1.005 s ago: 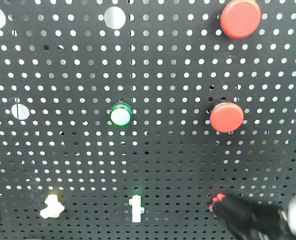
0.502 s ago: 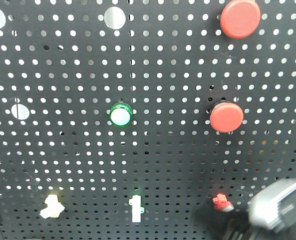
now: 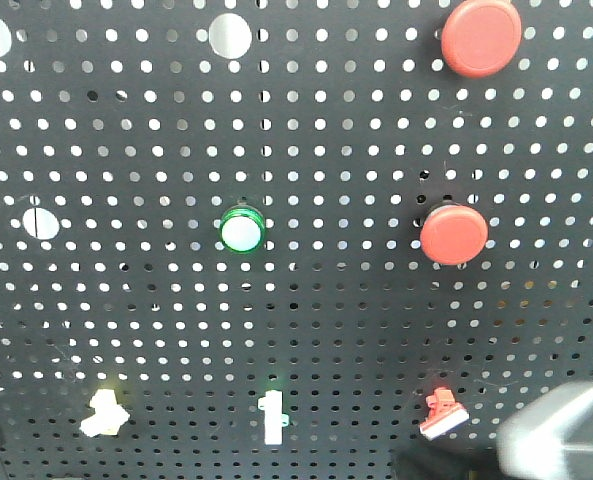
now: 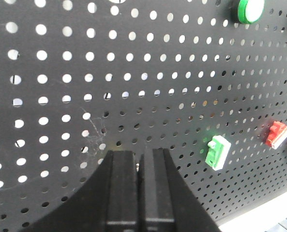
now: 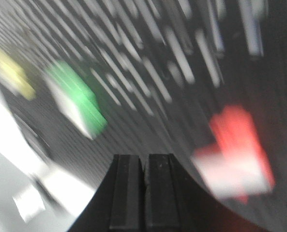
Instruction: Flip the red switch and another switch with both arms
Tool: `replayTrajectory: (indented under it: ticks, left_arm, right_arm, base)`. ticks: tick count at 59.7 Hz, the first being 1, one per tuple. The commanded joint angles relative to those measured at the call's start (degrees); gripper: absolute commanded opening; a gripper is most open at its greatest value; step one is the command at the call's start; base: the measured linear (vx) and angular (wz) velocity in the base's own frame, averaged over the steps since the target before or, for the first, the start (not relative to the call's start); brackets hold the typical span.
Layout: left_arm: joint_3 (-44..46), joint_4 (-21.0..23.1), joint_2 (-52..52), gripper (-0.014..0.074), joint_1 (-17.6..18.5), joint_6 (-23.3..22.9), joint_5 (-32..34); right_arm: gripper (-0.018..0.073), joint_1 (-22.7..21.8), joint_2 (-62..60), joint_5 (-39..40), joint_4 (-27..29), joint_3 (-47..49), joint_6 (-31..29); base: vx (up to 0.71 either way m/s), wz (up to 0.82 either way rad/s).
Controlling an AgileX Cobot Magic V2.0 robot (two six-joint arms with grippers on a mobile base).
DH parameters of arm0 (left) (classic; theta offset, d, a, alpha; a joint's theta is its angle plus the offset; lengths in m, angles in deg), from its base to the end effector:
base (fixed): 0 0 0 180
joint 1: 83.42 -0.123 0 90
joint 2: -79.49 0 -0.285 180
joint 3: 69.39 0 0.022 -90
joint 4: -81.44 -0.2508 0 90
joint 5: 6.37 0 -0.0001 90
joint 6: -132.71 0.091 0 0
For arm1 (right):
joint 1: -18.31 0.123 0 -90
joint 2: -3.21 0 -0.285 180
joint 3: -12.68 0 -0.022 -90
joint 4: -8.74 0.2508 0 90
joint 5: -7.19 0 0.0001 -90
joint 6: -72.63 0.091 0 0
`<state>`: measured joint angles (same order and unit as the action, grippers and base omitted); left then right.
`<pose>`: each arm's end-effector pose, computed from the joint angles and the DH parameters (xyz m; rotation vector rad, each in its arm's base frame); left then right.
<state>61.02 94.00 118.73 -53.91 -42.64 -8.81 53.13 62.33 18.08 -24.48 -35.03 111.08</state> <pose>0.1045 -0.0601 0.3284 0.3101 1.5858 -0.5144 0.1505 0.1161 0.3039 -0.5140 1.6652 0.6118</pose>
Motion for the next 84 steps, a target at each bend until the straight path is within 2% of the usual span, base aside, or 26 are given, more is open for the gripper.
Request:
replayTrajectory:
  ticks: [1, 10, 47, 50, 55, 61, 65, 66, 71, 80, 84]
  left_arm:
    - [1.69, 0.18, 0.13, 0.0001, 0.38, -0.10, 4.59]
    - [1.69, 0.22, 0.13, 0.0002, 0.38, -0.10, 4.26]
    - [1.49, 0.22, -0.07, 0.0003, 0.38, -0.10, 4.22]
    - [1.49, -0.84, -0.66, 0.0003, 0.22, 0.09, 3.71]
    - [-0.33, -4.96, -3.23, 0.0003, -2.36, 1.52, 3.68]
    - [-6.01, -9.48, -7.94, 0.0003, -9.08, 1.80, 5.66]
    - [-11.45, -10.36, -11.62, 0.0003, -13.64, 1.80, 7.73]
    - [-15.30, -10.31, -15.37, 0.0003, -16.95, 1.80, 9.01]
    - [-20.71, -10.37, -21.29, 0.0003, -21.11, 1.80, 9.84]
    - [-28.07, -10.37, -32.56, 0.0003, -23.67, 1.80, 8.50]
    - [-30.32, -10.37, -33.26, 0.0003, -23.67, 1.71, 9.36]
  right_arm:
    - [-0.0006, 0.12, -2.95, 5.28, -0.31, 2.00, -2.13]
    - [-0.0006, 0.12, -5.41, 4.83, -0.31, 2.00, -6.51]
    - [-0.0006, 0.12, -5.76, 4.80, -0.31, 2.00, -6.51]
    - [-0.0006, 0.12, -5.76, 4.80, -0.31, 2.00, -6.51]
    - [-0.0006, 0.12, -5.76, 4.80, -0.31, 2.00, -6.51]
    - [-0.0006, 0.12, -5.76, 4.86, -0.31, 2.00, -6.51]
    - [-0.0006, 0.12, -5.76, 4.86, -0.31, 2.00, -6.51]
    - [-0.0006, 0.12, -5.76, 4.86, -0.31, 2.00, -6.51]
    - [-0.0006, 0.12, -5.76, 4.86, -0.31, 2.00, -6.51]
    - [-0.0006, 0.12, -5.76, 4.86, -0.31, 2.00, -6.51]
    - [-0.0006, 0.12, -5.76, 4.86, -0.31, 2.00, -6.51]
  base:
    - [0.00, 0.00]
    - [0.00, 0.00]
    - [0.00, 0.00]
    - [0.00, 0.00]
    - [0.00, 0.00]
    - [0.00, 0.00]
    - [0.00, 0.00]
    - [0.00, 0.00]
    - [0.00, 0.00]
    - [0.00, 0.00]
    - [0.00, 0.00]
